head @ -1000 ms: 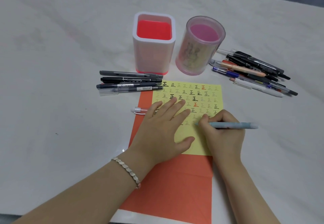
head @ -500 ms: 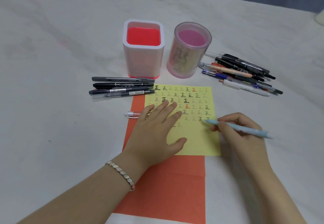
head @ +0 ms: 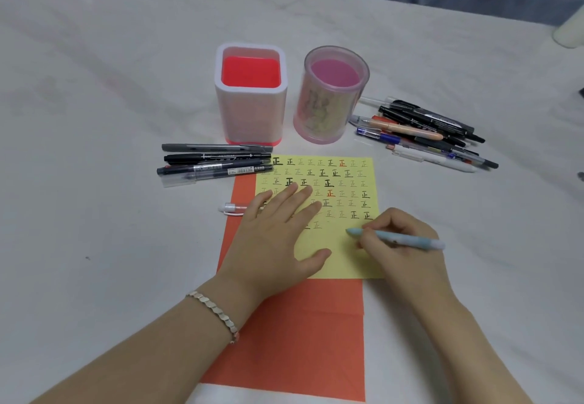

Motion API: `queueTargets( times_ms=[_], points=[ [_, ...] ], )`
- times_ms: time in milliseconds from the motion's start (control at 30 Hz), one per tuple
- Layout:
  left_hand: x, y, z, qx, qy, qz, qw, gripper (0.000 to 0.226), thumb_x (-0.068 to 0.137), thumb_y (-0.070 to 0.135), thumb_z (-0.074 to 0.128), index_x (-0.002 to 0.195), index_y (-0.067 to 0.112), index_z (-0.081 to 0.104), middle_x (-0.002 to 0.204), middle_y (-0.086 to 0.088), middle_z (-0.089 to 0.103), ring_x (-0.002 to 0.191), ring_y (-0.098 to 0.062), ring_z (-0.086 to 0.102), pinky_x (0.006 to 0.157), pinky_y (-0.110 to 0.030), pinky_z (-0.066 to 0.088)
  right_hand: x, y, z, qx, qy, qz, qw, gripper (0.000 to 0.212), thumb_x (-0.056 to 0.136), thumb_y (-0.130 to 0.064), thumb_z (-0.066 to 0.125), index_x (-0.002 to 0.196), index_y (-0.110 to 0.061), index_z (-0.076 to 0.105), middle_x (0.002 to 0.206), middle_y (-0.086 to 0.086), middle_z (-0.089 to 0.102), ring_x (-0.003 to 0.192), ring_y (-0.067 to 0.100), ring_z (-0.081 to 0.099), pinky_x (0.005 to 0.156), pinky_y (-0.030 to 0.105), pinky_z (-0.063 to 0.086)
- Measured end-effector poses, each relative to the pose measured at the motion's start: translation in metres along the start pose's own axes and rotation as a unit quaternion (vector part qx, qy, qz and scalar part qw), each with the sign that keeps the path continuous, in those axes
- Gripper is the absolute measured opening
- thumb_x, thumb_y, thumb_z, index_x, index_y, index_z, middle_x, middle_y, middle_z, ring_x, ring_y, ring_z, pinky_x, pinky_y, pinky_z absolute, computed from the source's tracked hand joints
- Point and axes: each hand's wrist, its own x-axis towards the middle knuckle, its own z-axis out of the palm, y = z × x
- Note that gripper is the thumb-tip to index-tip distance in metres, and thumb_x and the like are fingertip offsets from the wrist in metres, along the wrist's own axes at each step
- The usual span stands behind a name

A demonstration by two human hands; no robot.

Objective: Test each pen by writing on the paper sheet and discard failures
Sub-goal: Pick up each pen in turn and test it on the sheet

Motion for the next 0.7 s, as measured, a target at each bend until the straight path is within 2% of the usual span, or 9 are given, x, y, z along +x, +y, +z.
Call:
queueTargets(
  times_ms=[233, 300, 367, 433, 533, 600, 700],
  points=[
    [-0.001, 0.0, -0.001, 0.003, 0.003, 0.004, 1.0, 0.061, 0.074, 0.058, 0.046, 0.12, 0.021, 0.061, 0.136, 0.001, 0.052, 0.129, -0.015, 0.043, 0.105, -0.039, 0.022, -0.001, 0.002, -0.008, 0.008, 0.016, 0.018, 1.0, 0.017, 0.076, -0.003, 0.059, 0.06, -0.009, 0.059, 0.066, -0.007, 0.071, 0.052, -0.002, 0.054, 0.043, 0.006, 0.032],
    [-0.001, 0.0, -0.001, 0.005, -0.001, 0.004, 1.0, 0.061, 0.074, 0.058, 0.045, 0.12, 0.021, 0.061, 0.135, 0.001, 0.052, 0.129, -0.015, 0.043, 0.105, -0.039, 0.023, -0.001, 0.003, -0.01, 0.009, 0.027, 0.025, 0.999, 0.016, 0.074, -0.004, 0.06, 0.059, -0.008, 0.058, 0.067, -0.004, 0.071, 0.048, -0.001, 0.052, 0.045, 0.011, 0.033],
    [-0.001, 0.0, -0.001, 0.007, -0.005, 0.006, 1.0, 0.062, 0.074, 0.058, 0.045, 0.12, 0.021, 0.061, 0.135, 0.0, 0.053, 0.129, -0.016, 0.044, 0.105, -0.039, 0.022, -0.001, 0.004, -0.013, 0.004, 0.038, 0.028, 0.999, 0.017, 0.073, -0.004, 0.06, 0.057, -0.009, 0.057, 0.066, -0.002, 0.07, 0.054, 0.002, 0.059, 0.047, 0.013, 0.036],
    [-0.001, 0.0, -0.002, 0.006, -0.009, 0.009, 1.0, 0.061, 0.074, 0.058, 0.045, 0.12, 0.021, 0.061, 0.135, 0.0, 0.053, 0.128, -0.017, 0.045, 0.105, -0.039, 0.023, -0.001, 0.005, -0.016, -0.004, 0.049, 0.032, 0.998, 0.018, 0.072, -0.005, 0.06, 0.056, -0.01, 0.057, 0.065, 0.001, 0.069, 0.064, 0.009, 0.065, 0.046, 0.011, 0.036],
    [-0.001, 0.001, -0.002, 0.0, -0.016, 0.01, 1.0, 0.059, 0.075, 0.056, 0.046, 0.119, 0.02, 0.062, 0.134, -0.001, 0.054, 0.127, -0.018, 0.046, 0.104, -0.039, 0.023, -0.004, 0.002, -0.016, 0.012, 0.074, 0.037, 0.996, 0.013, 0.068, -0.02, 0.062, 0.06, -0.011, 0.058, 0.067, 0.0, 0.068, 0.058, 0.009, 0.059, 0.046, 0.012, 0.036],
    [-0.002, 0.001, -0.003, -0.011, -0.007, 0.012, 1.0, 0.051, 0.079, 0.048, 0.046, 0.116, 0.017, 0.063, 0.131, -0.002, 0.056, 0.125, -0.019, 0.048, 0.104, -0.038, 0.023, -0.007, -0.003, -0.013, 0.034, 0.069, 0.034, 0.996, 0.013, 0.07, -0.021, 0.063, 0.064, -0.009, 0.06, 0.067, 0.0, 0.068, 0.053, 0.002, 0.053, 0.047, 0.012, 0.035],
    [-0.003, -0.001, -0.004, -0.049, 0.034, 0.031, 0.998, 0.035, 0.084, 0.022, 0.043, 0.109, 0.01, 0.063, 0.122, -0.008, 0.06, 0.118, -0.02, 0.052, 0.107, -0.036, 0.023, -0.01, -0.015, -0.005, 0.063, 0.036, 0.024, 0.997, 0.008, 0.078, -0.005, 0.059, 0.07, -0.008, 0.059, 0.061, -0.005, 0.069, 0.049, -0.005, 0.051, 0.044, 0.006, 0.031]
  ],
)
